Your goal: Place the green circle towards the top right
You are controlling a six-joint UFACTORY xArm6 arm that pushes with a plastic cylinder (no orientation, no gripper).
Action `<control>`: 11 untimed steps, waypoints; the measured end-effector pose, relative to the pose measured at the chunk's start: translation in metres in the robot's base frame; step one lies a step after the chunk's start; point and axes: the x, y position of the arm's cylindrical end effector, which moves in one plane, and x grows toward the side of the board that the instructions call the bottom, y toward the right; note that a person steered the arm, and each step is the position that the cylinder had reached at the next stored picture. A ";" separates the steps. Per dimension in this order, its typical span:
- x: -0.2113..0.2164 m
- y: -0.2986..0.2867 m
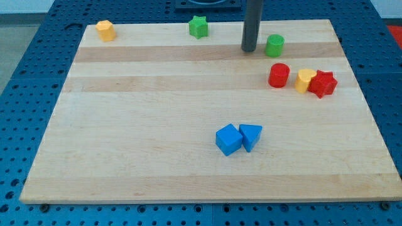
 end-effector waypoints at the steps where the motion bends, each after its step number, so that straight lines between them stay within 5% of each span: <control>1: 0.020 -0.008; 4: -0.020 0.102; 6: 0.003 0.103; 9: -0.046 0.130; 11: -0.037 0.128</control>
